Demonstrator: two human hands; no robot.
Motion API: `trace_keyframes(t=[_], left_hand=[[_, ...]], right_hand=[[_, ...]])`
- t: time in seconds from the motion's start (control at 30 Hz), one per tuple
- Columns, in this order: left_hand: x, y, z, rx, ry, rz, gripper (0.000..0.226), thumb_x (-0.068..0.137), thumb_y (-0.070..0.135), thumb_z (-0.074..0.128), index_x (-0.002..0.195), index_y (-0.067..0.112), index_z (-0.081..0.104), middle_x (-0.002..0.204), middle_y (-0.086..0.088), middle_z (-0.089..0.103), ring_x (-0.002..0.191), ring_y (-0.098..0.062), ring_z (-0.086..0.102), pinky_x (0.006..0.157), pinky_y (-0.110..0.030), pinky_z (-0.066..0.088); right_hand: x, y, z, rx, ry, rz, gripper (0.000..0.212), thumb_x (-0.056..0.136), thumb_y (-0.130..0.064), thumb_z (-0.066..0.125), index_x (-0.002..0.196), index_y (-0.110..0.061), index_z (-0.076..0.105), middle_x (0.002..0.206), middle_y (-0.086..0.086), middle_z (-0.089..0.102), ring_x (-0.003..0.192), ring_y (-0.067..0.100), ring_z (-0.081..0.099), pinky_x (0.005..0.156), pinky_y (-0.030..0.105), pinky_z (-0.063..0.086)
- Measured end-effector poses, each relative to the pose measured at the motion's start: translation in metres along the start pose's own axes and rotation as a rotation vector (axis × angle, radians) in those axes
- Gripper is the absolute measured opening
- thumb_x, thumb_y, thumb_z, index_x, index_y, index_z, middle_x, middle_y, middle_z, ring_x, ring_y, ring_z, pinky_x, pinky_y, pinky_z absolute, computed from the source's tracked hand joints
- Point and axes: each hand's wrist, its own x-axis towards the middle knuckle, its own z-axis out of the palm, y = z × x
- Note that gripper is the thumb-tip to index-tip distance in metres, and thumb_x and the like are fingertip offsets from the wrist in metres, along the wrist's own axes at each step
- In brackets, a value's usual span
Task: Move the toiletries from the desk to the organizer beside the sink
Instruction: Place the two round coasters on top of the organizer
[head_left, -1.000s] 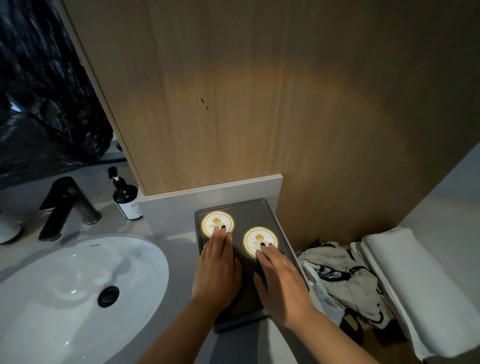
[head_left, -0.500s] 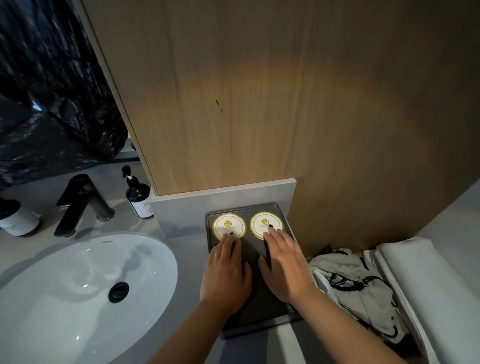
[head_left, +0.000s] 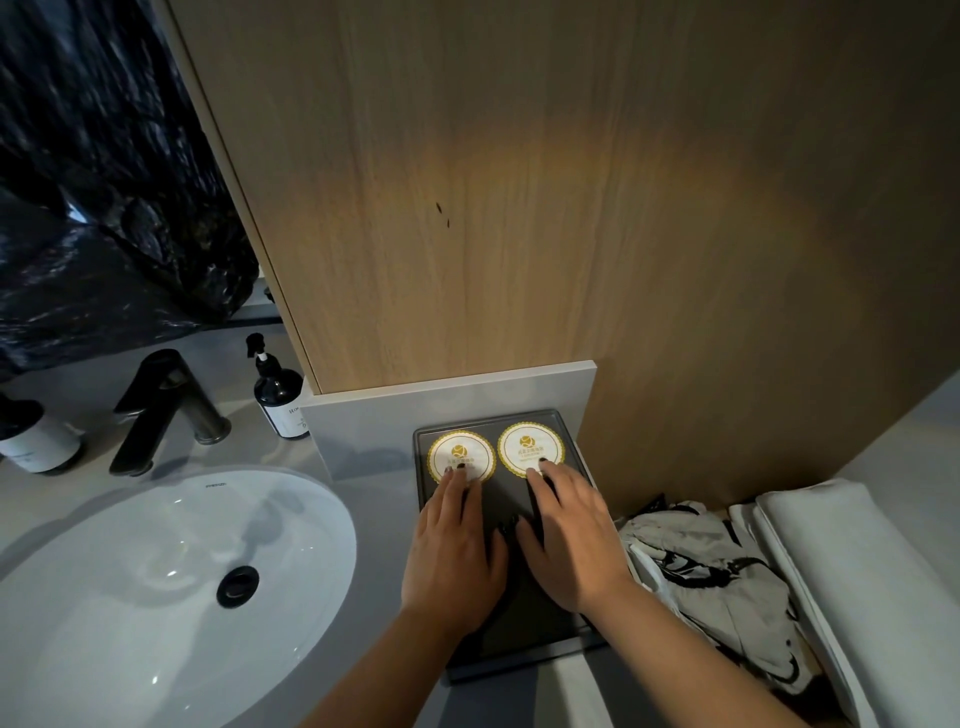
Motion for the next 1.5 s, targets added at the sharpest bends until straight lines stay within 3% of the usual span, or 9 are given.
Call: trace_keyframes(t=[0.13,0.23,0.47,0.57,0.87,1.03,1.17,1.5], left_hand=[[0.0004,0.0,0.0001,0.041,-0.003,0.001,0.068,0.091,0.048,0.019,0.147,0.014,0.032,0.156,-0.006,0.027,0.145,-0.021,0.022,0.116,-0.03,0.012],[0.0003,-0.0005,0.0019,0.054,0.01,0.003,0.069,0.089,0.047,0.021,0.143,0.01,0.042,0.151,-0.009,0.038,0.142,-0.024,0.031,0.114,-0.031,0.016],[0.0005,0.0002,0.0013,0.049,0.005,0.007,0.072,0.089,0.049,0.017,0.146,0.009,0.036,0.154,-0.009,0.032,0.146,-0.023,0.022,0.115,-0.029,0.008],[0.0011,0.0002,0.0023,0.07,0.011,0.012,0.07,0.09,0.048,0.02,0.144,0.007,0.039,0.152,-0.011,0.036,0.144,-0.025,0.026,0.115,-0.032,0.013],[0.003,0.0001,0.0025,0.093,-0.023,0.024,0.074,0.089,0.049,0.01,0.15,0.01,0.026,0.158,-0.01,0.021,0.148,-0.024,0.012,0.118,-0.033,0.007],[0.0007,-0.0003,0.0019,0.082,-0.036,0.012,0.067,0.09,0.046,0.024,0.143,0.009,0.041,0.151,-0.012,0.037,0.142,-0.027,0.03,0.114,-0.034,0.017],[0.0016,-0.0003,0.0016,0.108,-0.034,0.008,0.061,0.09,0.044,0.032,0.137,0.009,0.05,0.145,-0.012,0.046,0.136,-0.027,0.041,0.109,-0.034,0.023],[0.0001,-0.0009,0.0001,0.069,-0.009,0.026,0.077,0.086,0.052,0.005,0.152,0.016,0.016,0.161,-0.004,0.011,0.148,-0.019,0.006,0.113,-0.026,-0.003]], right_hand=[[0.0013,-0.0005,0.0007,0.011,-0.022,-0.003,0.078,0.083,-0.053,0.01,0.147,-0.015,0.029,0.156,0.005,0.027,0.146,0.024,0.019,0.117,0.035,0.016],[0.0014,-0.0007,0.001,0.035,-0.027,0.009,0.082,0.081,-0.056,0.007,0.15,-0.014,0.023,0.159,0.005,0.021,0.148,0.022,0.013,0.118,0.033,0.011],[-0.0007,0.0004,0.0015,-0.007,-0.045,0.017,0.082,0.082,-0.058,0.006,0.15,-0.016,0.02,0.158,0.009,0.019,0.146,0.026,0.012,0.118,0.035,0.011],[0.0002,0.001,0.0014,-0.029,-0.072,0.006,0.082,0.082,-0.059,0.004,0.152,-0.017,0.015,0.158,0.009,0.015,0.147,0.027,0.009,0.118,0.036,0.01],[0.0076,0.0051,-0.0001,-0.01,-0.058,-0.027,0.073,0.088,-0.054,0.016,0.148,-0.014,0.031,0.152,0.013,0.029,0.144,0.028,0.022,0.117,0.038,0.022],[0.0062,0.0043,-0.0009,0.006,-0.03,-0.02,0.069,0.09,-0.053,0.02,0.143,-0.012,0.04,0.146,0.014,0.038,0.14,0.029,0.03,0.114,0.039,0.03],[0.0061,0.003,-0.0026,-0.001,-0.024,-0.018,0.071,0.088,-0.054,0.016,0.145,-0.015,0.036,0.148,0.011,0.034,0.142,0.027,0.026,0.115,0.037,0.027],[0.0048,0.0035,-0.0017,0.049,0.02,-0.011,0.061,0.09,-0.046,0.031,0.14,-0.014,0.041,0.141,0.013,0.041,0.138,0.029,0.032,0.111,0.041,0.034]])
